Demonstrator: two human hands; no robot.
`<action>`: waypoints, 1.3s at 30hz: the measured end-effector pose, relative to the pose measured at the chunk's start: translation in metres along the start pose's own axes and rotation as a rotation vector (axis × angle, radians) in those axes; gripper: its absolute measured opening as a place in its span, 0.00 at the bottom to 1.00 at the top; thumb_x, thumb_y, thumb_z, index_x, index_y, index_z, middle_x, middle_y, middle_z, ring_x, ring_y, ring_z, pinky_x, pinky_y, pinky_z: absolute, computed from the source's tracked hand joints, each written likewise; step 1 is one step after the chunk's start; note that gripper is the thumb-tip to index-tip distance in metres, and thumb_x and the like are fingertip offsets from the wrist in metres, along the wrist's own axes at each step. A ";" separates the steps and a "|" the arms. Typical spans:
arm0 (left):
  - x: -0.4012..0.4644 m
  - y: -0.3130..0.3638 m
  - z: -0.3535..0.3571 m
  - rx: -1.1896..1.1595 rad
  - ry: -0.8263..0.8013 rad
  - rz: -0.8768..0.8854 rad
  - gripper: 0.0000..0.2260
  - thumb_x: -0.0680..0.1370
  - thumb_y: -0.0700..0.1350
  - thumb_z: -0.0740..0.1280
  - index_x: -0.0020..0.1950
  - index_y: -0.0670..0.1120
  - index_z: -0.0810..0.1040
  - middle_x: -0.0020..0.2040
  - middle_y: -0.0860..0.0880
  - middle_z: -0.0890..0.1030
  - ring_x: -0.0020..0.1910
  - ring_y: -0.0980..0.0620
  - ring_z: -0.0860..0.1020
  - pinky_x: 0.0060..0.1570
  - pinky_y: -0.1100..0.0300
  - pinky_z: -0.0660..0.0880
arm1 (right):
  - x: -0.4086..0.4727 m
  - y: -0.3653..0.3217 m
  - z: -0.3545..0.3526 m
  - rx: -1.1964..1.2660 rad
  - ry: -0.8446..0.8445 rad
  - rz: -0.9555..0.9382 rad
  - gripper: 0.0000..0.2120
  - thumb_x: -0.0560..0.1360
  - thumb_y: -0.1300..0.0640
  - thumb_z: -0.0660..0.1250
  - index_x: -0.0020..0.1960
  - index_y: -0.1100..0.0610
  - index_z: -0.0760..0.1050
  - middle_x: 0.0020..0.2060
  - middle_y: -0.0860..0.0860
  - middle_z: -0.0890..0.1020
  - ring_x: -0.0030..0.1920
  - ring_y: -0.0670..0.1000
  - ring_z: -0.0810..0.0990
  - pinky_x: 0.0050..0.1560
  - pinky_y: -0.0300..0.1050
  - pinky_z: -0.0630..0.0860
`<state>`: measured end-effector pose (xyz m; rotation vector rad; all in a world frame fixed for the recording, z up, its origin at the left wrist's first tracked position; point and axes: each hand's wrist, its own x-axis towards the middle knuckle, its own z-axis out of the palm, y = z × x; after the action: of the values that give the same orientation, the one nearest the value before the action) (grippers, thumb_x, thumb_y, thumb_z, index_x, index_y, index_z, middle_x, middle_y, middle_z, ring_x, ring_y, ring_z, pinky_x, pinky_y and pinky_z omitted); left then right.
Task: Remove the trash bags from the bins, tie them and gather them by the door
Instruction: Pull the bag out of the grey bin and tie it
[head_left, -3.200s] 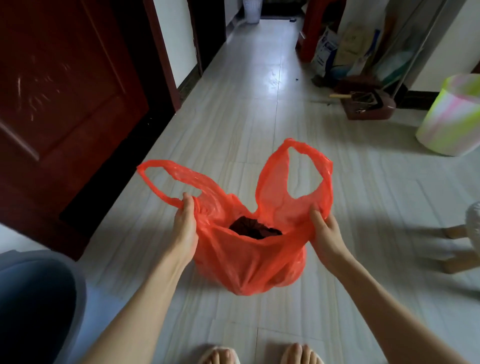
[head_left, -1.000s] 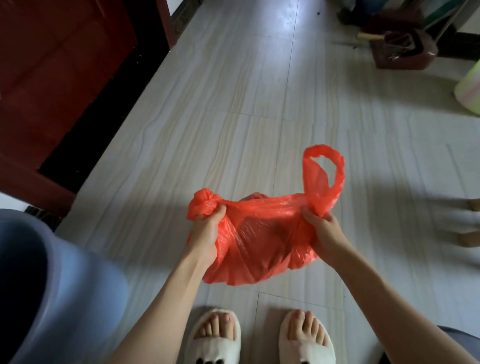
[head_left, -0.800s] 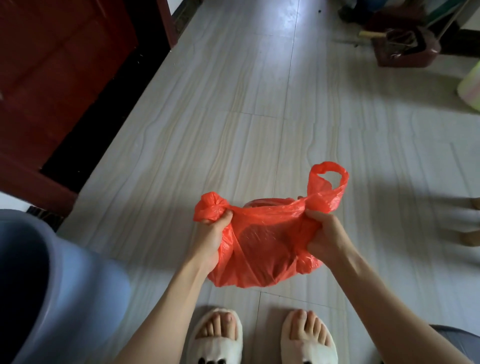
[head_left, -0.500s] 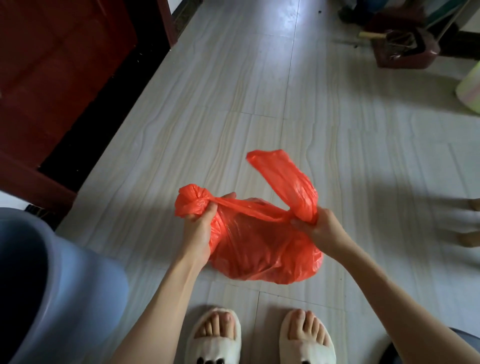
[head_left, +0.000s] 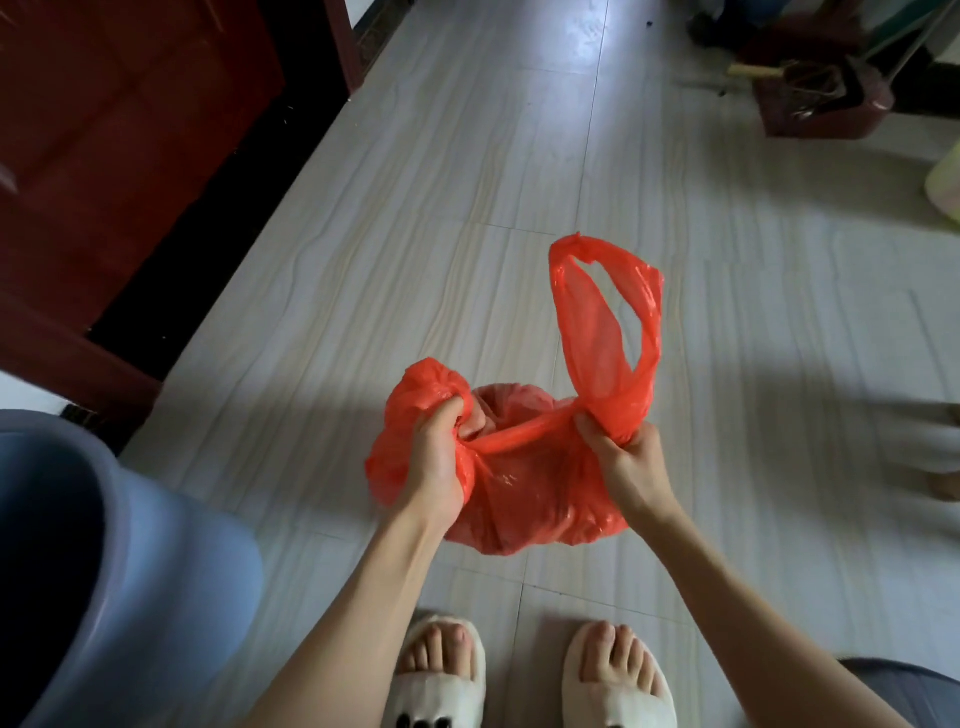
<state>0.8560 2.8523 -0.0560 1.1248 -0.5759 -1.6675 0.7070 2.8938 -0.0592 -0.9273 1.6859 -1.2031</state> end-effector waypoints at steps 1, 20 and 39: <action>-0.002 0.001 0.001 -0.014 -0.045 -0.022 0.17 0.71 0.40 0.54 0.22 0.49 0.63 0.21 0.53 0.63 0.23 0.56 0.63 0.31 0.63 0.64 | 0.000 0.003 0.002 -0.014 0.022 -0.007 0.07 0.69 0.54 0.68 0.42 0.58 0.77 0.35 0.49 0.77 0.32 0.37 0.74 0.40 0.38 0.72; 0.000 -0.017 -0.001 0.668 0.060 0.141 0.06 0.76 0.37 0.64 0.45 0.46 0.70 0.36 0.49 0.79 0.30 0.62 0.77 0.37 0.64 0.73 | -0.006 -0.005 0.027 0.394 -0.330 0.245 0.05 0.72 0.61 0.67 0.38 0.58 0.74 0.23 0.45 0.76 0.27 0.45 0.75 0.32 0.37 0.72; 0.000 -0.024 -0.012 0.264 0.074 -0.029 0.11 0.77 0.33 0.59 0.39 0.46 0.68 0.22 0.53 0.73 0.24 0.58 0.72 0.33 0.65 0.70 | -0.006 0.010 0.037 0.473 0.145 0.234 0.14 0.74 0.64 0.63 0.31 0.55 0.70 0.25 0.49 0.71 0.26 0.45 0.70 0.33 0.42 0.69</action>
<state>0.8553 2.8629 -0.0804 1.3840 -0.7505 -1.5991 0.7422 2.8895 -0.0744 -0.3524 1.4722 -1.4452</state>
